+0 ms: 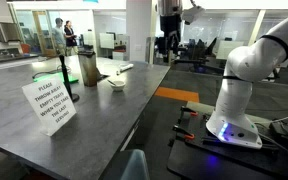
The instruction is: Remove the pen from the bowl
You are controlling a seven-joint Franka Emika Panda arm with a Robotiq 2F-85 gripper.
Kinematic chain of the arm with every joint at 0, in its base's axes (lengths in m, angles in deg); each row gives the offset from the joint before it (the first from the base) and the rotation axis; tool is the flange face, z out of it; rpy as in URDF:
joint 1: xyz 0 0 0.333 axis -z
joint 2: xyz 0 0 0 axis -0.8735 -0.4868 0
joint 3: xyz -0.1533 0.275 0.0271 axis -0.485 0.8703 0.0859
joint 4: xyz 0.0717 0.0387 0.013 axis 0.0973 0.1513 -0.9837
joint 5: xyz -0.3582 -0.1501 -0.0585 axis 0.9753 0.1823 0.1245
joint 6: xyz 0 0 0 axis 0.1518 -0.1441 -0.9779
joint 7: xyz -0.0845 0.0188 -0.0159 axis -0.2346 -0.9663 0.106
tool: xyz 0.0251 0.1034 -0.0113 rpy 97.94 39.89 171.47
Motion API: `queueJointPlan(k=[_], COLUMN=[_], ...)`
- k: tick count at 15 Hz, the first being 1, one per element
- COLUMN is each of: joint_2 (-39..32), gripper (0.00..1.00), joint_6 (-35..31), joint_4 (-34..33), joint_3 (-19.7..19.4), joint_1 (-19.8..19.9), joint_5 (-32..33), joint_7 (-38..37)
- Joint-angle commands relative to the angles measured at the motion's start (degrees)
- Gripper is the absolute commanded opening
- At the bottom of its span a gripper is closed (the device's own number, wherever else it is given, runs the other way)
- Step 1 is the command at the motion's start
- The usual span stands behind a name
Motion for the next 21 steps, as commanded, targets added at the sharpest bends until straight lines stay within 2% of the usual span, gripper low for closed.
queueJointPlan(k=[1, 8, 11, 14, 17, 19, 21], joint_2=[-0.3, -0.3, -5.5, -14.9, -26.2, -34.2, -42.2], gripper=[1.00, 1.00, 1.00, 1.00, 1.00, 1.00, 1.00], joint_6=[0.1, 0.1, -3.3, -9.4, -16.3, -23.4, -27.2], joint_4=[-0.1, -0.1, -2.8, -8.0, -16.4, -22.4, -29.0], joint_3=[-0.8, -0.8, -2.6, -6.0, -9.0, -11.1, -13.3], joint_1=[-1.0, -1.0, 0.3, 2.7, 4.8, 5.6, 5.5], joint_5=[0.6, 0.6, 0.6, 2.7, 6.8, 12.5, 17.1], joint_7=[-0.6, -0.6, 0.8, 3.3, 5.8, 9.8, 13.7])
